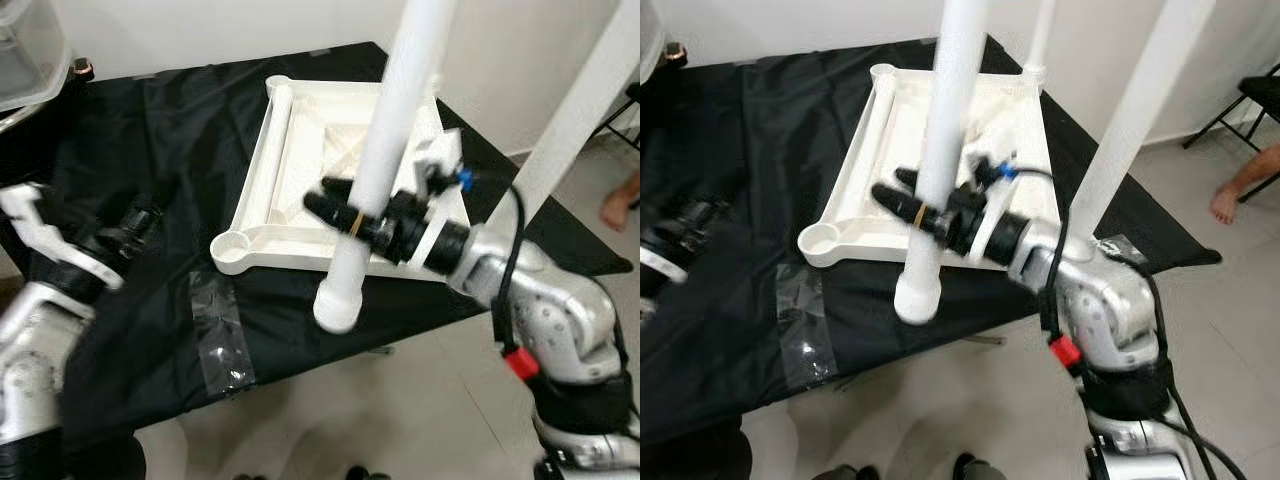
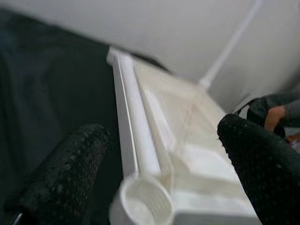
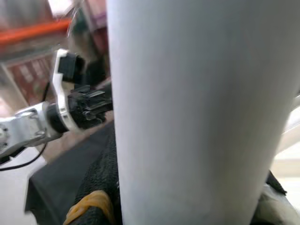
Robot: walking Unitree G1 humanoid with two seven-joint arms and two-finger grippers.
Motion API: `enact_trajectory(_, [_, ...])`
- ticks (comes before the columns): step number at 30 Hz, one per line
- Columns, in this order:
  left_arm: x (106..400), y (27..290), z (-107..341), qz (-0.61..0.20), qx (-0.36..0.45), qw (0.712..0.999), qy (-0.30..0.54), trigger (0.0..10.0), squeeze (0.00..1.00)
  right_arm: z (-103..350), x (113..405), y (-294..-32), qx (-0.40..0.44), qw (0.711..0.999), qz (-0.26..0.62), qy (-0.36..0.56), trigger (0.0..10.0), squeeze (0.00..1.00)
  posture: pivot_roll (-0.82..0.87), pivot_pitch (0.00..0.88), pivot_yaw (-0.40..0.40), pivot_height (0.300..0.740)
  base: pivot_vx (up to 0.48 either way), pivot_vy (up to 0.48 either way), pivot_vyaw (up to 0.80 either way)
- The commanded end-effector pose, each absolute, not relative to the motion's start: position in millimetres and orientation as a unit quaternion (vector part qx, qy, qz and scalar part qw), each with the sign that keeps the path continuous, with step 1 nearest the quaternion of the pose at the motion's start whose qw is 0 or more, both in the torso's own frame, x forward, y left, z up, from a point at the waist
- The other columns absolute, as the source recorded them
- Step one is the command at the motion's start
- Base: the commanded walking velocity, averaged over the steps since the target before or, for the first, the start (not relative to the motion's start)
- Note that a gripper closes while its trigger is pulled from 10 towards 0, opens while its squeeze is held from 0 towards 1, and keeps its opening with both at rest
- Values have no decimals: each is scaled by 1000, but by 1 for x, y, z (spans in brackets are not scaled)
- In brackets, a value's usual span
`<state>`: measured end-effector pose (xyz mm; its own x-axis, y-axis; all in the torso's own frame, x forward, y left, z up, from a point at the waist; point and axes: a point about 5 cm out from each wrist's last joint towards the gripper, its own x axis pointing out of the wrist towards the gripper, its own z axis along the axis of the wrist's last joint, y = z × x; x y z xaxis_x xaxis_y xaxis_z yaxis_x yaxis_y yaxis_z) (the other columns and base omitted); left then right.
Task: Building children table
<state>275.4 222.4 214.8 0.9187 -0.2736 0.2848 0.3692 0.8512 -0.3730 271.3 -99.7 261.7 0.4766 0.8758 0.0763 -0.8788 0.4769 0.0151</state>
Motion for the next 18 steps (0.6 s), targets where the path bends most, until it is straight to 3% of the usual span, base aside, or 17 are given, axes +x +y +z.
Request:
enact_trajectory(1, [272,213,211,-161,-208,960,-91,10000,0,262,264,-96,9,853,521,-39,10000,0,-43,176,-47,740,0,0,0])
enact_trajectory(6, [258,178,198,-164,-196,964,-73,10000,0,252,259,-92,15,870,492,-40,10000,0,-39,159,-50,740,0,0,0])
enact_trajectory(13, [255,170,185,-129,-195,971,-48,10000,0,248,263,-87,18,883,466,-52,10000,0,-31,151,-44,740,0,0,0])
enact_trajectory(18, [260,170,190,-117,-153,980,-55,10000,0,247,267,-89,21,895,441,-62,10000,0,-22,134,-39,740,0,462,0])
